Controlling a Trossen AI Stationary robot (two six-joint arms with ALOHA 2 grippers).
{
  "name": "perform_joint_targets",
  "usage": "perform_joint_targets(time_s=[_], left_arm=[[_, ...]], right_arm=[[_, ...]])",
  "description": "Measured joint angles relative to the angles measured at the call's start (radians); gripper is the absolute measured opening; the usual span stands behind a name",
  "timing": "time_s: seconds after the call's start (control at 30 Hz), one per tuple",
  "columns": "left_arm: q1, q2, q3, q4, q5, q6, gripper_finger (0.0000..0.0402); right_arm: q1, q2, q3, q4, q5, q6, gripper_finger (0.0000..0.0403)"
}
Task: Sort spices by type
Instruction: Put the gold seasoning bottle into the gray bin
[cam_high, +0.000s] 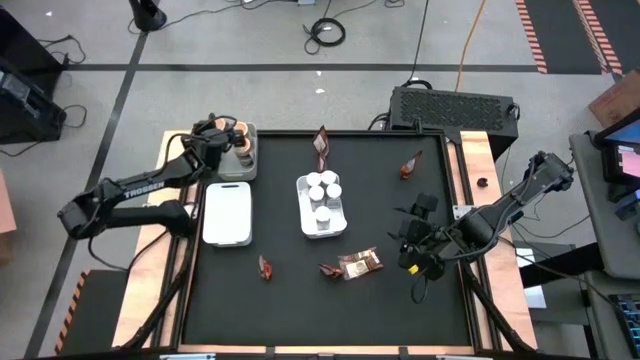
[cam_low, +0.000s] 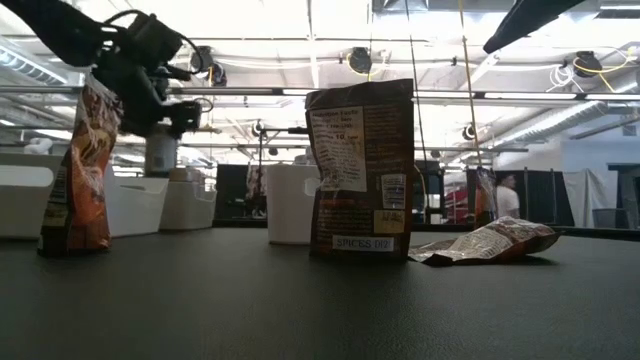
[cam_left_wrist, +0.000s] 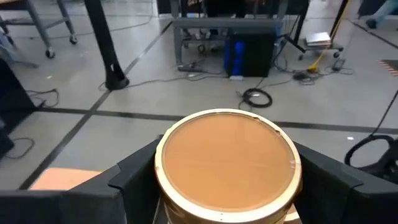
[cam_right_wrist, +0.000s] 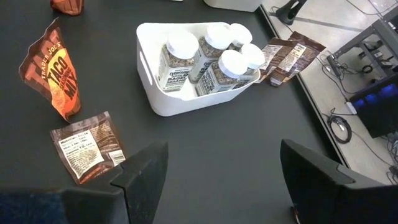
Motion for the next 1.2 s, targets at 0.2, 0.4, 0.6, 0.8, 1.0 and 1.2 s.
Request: perform_joint_targets(time_s=[0.2,0.4,0.6,0.8,1.0,1.2], left_arm=[[0.029,0.092,0.0,0.016,0.002,0.002,0.0283],[0.053,0.158,0.0,0.028,0.025,0.0,0.0283],[0.061,0.209,0.0,0.043,0.047,-0.003,0.0283],[0.061,0.25,0.0,0.063,0.066,-0.005,0.0283],[0.061,0.252,0.001,0.086,0.093,-0.003,0.0328],[0.061,0.252,0.001,0.085,0.095,0.006,0.0348]], right_arm=[[0.0,0.0,0.0,0.0,-0.004,0.022,0.0265],[0.0,0.0,0.0,-0.001,-0.006,0.014,0.0265],[0.0,0.0,0.0,-0.001,-0.006,0.014,0.0265],[0.0,0.0,0.0,-0.001,-0.007,0.011,0.0265],[0.0,0.0,0.0,-0.002,-0.007,0.011,0.0265],[0.0,0.0,0.0,-0.009,-0.007,0.011,0.0265]])
